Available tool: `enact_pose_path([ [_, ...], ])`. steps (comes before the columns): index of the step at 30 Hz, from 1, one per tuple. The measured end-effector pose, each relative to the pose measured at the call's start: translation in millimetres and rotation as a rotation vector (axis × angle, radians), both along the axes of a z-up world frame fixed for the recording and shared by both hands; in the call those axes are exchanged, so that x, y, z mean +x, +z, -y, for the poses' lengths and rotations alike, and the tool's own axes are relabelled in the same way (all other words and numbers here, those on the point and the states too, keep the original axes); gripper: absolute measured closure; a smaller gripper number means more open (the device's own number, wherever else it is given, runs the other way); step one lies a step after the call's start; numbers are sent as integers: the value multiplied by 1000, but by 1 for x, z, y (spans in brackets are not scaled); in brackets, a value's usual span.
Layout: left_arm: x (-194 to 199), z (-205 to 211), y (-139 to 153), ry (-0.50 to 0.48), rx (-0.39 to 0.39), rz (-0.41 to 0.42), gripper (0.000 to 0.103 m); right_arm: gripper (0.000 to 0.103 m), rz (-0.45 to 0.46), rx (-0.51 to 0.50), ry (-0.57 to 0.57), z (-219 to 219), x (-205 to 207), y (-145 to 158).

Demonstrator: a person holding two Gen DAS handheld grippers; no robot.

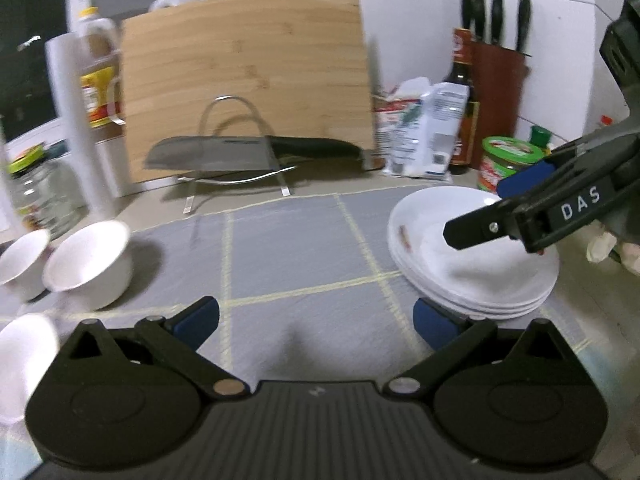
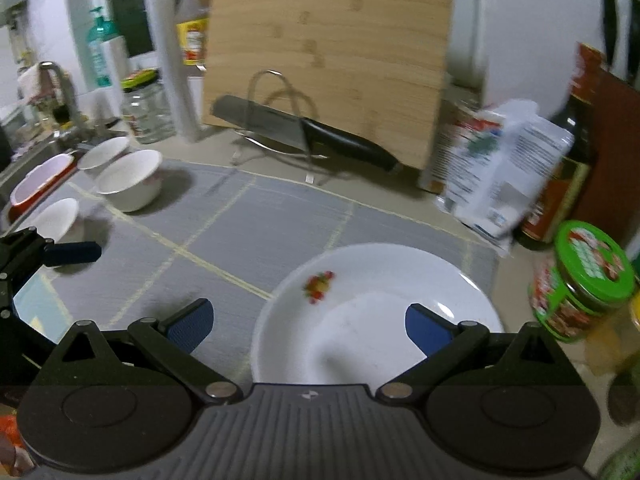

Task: Organize plates and bowls
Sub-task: 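Move the right gripper toward the white bowls on the mat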

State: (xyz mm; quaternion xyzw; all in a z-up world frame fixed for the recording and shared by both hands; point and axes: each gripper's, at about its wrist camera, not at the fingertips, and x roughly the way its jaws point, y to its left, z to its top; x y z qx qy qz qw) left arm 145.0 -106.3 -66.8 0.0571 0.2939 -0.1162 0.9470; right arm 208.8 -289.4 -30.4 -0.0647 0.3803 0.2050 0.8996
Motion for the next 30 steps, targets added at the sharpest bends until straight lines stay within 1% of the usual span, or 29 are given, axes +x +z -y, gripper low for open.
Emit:
enact_pose_path([
  [3, -11, -12, -1, 53, 25, 3, 1, 0, 10, -8, 38, -16, -1, 0],
  [9, -25, -44, -1, 112, 14, 13, 1, 0, 33, -20, 98, -52, -5, 3],
  [12, -29, -63, -4, 119, 2, 14, 1, 0, 38, -22, 108, -70, -5, 1],
  [16, -37, -87, -8, 121, 8, 13, 1, 0, 16, -21, 118, -99, -6, -3],
  [20, -42, -115, -14, 129, 0, 8, 1, 0, 17, -59, 125, -129, -10, -7],
  [26, -44, -156, -23, 139, 6, -1, 1, 0, -5, -65, 148, -169, -10, -14],
  [30, -46, -183, -29, 144, -12, -17, 1, 0, -14, -62, 162, -196, -7, -18],
])
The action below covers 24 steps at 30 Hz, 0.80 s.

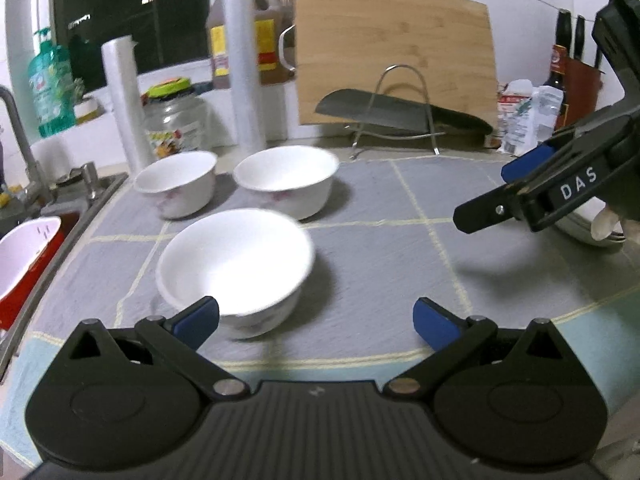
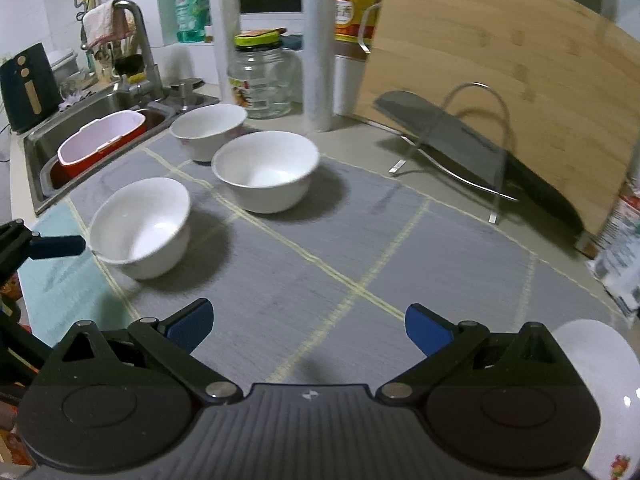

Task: Organize plates and bowls
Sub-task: 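Move the right gripper toward the white bowls on the mat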

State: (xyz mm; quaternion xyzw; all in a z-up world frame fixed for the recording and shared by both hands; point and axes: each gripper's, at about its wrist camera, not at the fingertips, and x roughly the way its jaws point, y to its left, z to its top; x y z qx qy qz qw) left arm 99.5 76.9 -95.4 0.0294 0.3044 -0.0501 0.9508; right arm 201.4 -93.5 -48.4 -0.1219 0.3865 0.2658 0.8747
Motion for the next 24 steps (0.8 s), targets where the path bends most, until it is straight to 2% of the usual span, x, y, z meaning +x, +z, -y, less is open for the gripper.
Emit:
enact_pose_path([
  [11, 15, -62, -16, 4, -7, -11, 1, 0, -15, 22, 35, -61, 3, -6],
  [20, 29, -77, -24, -67, -1, -9, 1, 0, -30, 44, 73, -90, 9, -12],
  [24, 33, -77, -26, -115, 11, -8, 1, 0, -54, 93, 114, -102, 14, -16],
])
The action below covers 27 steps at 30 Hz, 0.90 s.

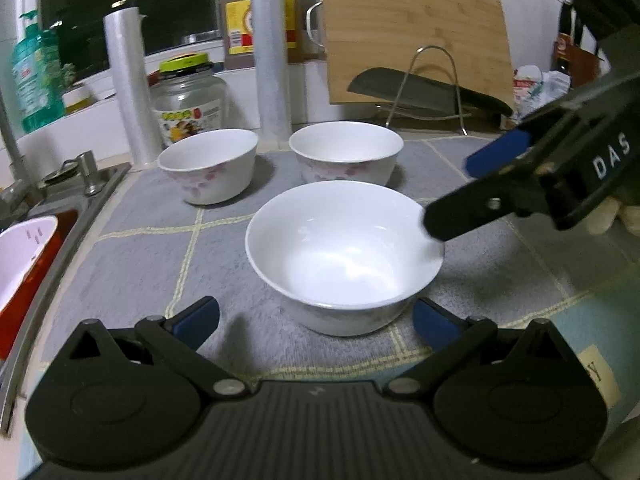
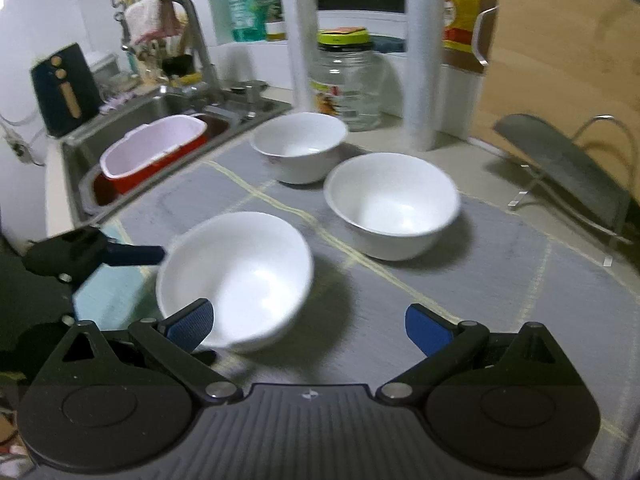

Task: Organize plates and bowls
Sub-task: 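Move the right gripper toward the white bowls on the mat, then close the right gripper on the rim of a white bowl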

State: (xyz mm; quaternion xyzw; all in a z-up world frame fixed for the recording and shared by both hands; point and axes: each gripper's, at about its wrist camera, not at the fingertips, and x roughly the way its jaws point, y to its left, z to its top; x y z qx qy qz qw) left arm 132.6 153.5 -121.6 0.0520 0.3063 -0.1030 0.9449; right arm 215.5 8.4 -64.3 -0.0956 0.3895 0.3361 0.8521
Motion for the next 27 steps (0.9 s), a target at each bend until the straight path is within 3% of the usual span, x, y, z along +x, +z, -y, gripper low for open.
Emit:
enact_pose_path([
  [5, 3, 0, -2, -45, 4, 0, 1, 0, -53, 52, 46, -16, 9, -11],
  [9, 4, 0, -1, -75, 10, 6, 3, 10, -70, 52, 61, -27, 14, -17],
  [17, 6, -1, 2, -120, -2, 18, 9, 21, -81, 70, 75, -30, 19, -18],
  [27, 7, 0, 5, -152, -7, 30, 13, 25, -92, 83, 90, -31, 18, -18],
])
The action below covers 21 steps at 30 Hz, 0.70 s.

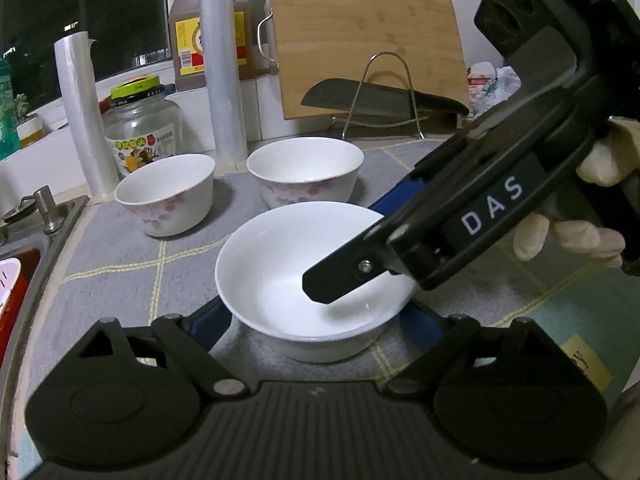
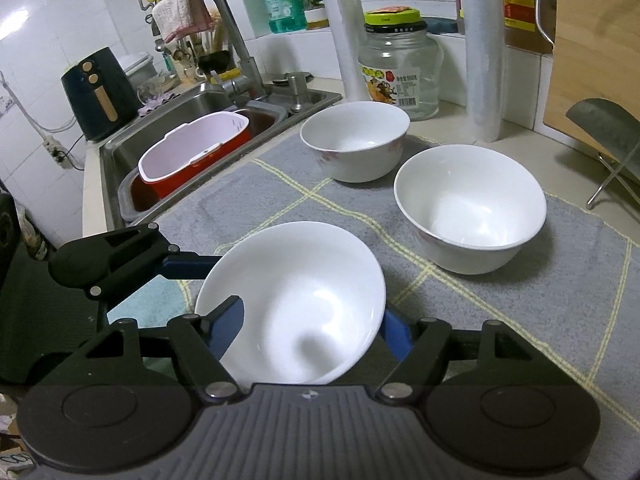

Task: Organize plates and bowls
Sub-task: 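Close the right gripper on the rim of a white bowl, then lift the held white bowl and carry it toward the plate stack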

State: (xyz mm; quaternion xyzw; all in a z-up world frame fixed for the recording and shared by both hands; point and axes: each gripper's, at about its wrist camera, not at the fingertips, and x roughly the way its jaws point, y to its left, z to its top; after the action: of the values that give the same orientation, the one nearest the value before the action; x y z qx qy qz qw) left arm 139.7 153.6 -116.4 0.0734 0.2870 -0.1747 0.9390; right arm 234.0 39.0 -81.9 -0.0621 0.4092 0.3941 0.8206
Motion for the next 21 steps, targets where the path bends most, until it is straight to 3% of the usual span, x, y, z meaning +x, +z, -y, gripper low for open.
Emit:
enact_pose_path([
  [11, -5, 11, 13, -21, -3, 9, 13, 25, 14, -7, -10, 14, -12, 13],
  [21, -13, 50, 21, -72, -29, 16, 13, 25, 22, -20, -43, 59, -29, 23],
])
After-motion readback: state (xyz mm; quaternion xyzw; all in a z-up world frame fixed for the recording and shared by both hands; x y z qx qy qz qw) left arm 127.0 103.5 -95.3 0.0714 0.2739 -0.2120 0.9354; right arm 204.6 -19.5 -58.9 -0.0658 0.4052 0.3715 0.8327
